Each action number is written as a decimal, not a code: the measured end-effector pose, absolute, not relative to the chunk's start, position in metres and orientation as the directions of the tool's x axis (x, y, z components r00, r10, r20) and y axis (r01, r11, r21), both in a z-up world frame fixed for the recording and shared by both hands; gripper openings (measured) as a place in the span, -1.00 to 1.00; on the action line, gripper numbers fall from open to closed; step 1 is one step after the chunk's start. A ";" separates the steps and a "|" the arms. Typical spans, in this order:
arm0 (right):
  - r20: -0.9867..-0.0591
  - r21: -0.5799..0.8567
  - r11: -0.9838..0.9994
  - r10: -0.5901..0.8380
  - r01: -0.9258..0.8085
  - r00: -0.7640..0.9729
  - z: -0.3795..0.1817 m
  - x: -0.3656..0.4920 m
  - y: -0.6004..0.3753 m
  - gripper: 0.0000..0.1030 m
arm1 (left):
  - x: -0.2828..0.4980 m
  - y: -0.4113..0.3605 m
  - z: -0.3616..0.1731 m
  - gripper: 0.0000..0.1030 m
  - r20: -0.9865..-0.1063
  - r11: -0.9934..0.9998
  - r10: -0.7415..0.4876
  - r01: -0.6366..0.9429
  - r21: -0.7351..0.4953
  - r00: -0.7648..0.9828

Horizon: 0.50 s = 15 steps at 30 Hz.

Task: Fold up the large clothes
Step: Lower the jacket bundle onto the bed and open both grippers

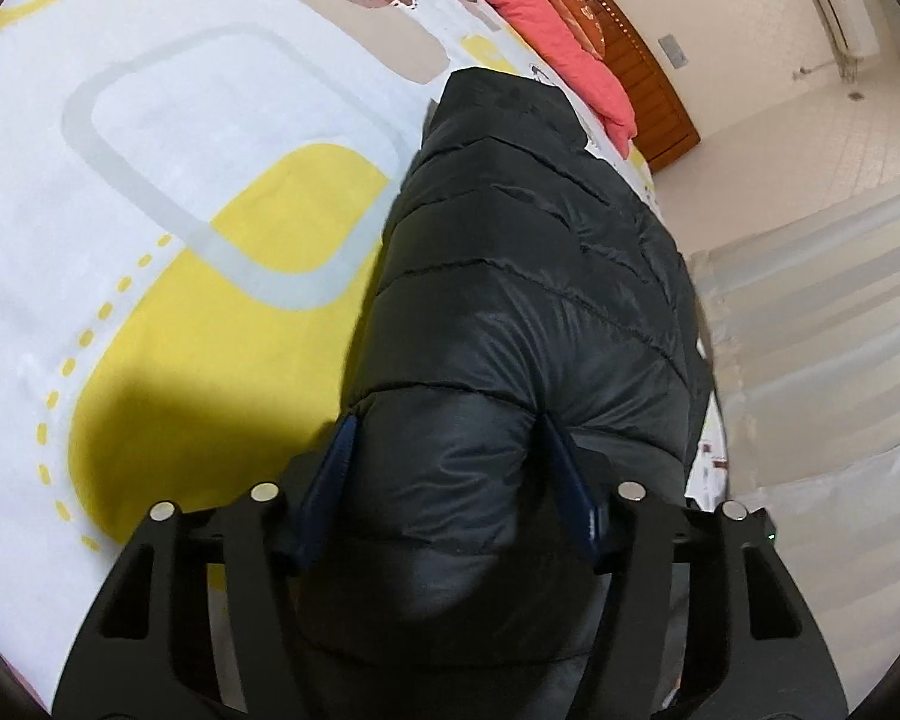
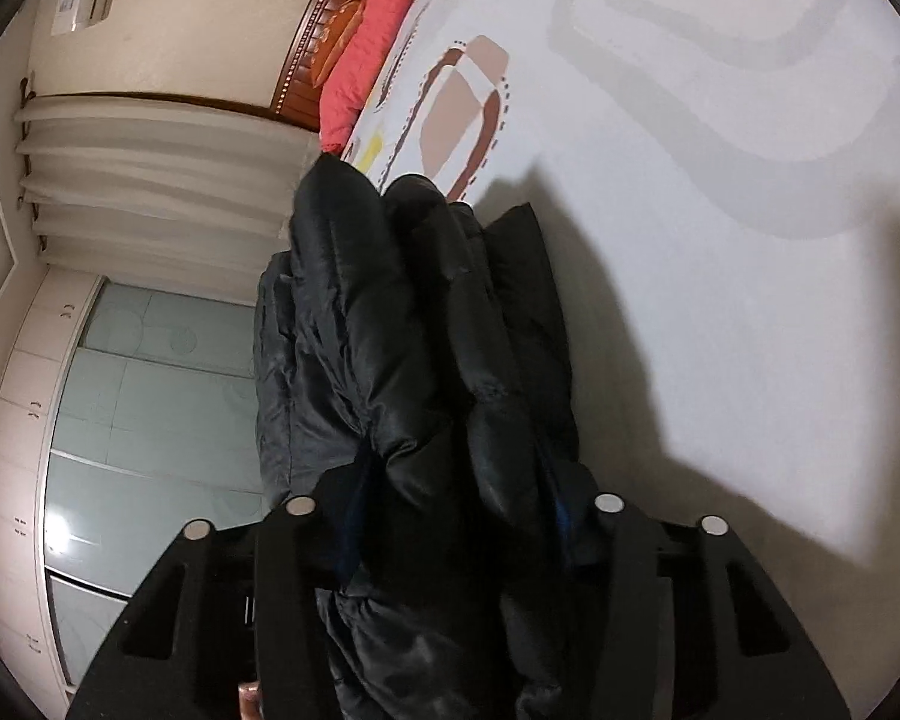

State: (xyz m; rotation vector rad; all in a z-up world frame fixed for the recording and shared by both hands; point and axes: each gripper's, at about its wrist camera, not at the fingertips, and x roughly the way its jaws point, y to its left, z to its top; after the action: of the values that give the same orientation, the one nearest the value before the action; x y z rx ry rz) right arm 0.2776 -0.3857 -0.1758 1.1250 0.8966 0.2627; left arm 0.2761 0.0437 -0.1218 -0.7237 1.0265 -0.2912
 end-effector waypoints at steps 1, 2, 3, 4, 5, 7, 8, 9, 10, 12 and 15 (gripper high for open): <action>-0.488 0.862 0.446 0.597 0.243 0.637 -0.175 0.277 -0.385 -0.10 | 0.276 0.044 -0.122 0.17 -0.674 0.737 -0.537 -0.106 -0.667 0.507; -0.492 0.858 0.453 0.593 0.242 0.637 -0.173 0.277 -0.385 -0.10 | 0.275 0.044 -0.121 0.18 -0.671 0.736 -0.538 -0.105 -0.669 0.509; -0.495 0.855 0.460 0.590 0.239 0.638 -0.171 0.276 -0.385 -0.09 | 0.274 0.045 -0.120 0.19 -0.670 0.734 -0.539 -0.104 -0.671 0.511; -0.496 0.854 0.464 0.586 0.237 0.640 -0.168 0.274 -0.385 -0.07 | 0.273 0.045 -0.119 0.23 -0.671 0.736 -0.537 -0.105 -0.669 0.512; -0.494 0.854 0.465 0.582 0.233 0.646 -0.165 0.271 -0.385 -0.02 | 0.271 0.047 -0.117 0.27 -0.673 0.739 -0.531 -0.106 -0.665 0.515; -0.498 0.849 0.473 0.563 0.237 0.659 -0.157 0.263 -0.386 -0.01 | 0.264 0.048 -0.109 0.36 -0.690 0.763 -0.493 -0.118 -0.636 0.530; -0.501 0.846 0.476 0.555 0.239 0.664 -0.153 0.257 -0.387 0.00 | 0.260 0.049 -0.104 0.41 -0.697 0.776 -0.473 -0.120 -0.620 0.539; -0.504 0.843 0.481 0.548 0.241 0.667 -0.149 0.253 -0.387 0.00 | 0.255 0.051 -0.099 0.42 -0.702 0.790 -0.454 -0.116 -0.602 0.550; -0.514 0.834 0.494 0.537 0.244 0.669 -0.144 0.248 -0.387 0.00 | 0.251 0.052 -0.094 0.49 -0.706 0.802 -0.438 -0.112 -0.586 0.557; -0.536 0.811 0.533 0.510 0.242 0.673 -0.133 0.238 -0.385 0.00 | 0.240 0.053 -0.084 0.52 -0.714 0.830 -0.400 -0.103 -0.548 0.575; -0.559 0.784 0.571 0.475 0.245 0.679 -0.121 0.223 -0.381 0.00 | 0.224 0.052 -0.072 0.57 -0.723 0.868 -0.348 -0.087 -0.489 0.597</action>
State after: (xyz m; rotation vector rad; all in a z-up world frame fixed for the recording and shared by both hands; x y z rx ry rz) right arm 0.2229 -0.3812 -0.1213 0.9834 0.8464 0.1559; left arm 0.2239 0.0516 -0.0723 -0.5157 0.9288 -0.1594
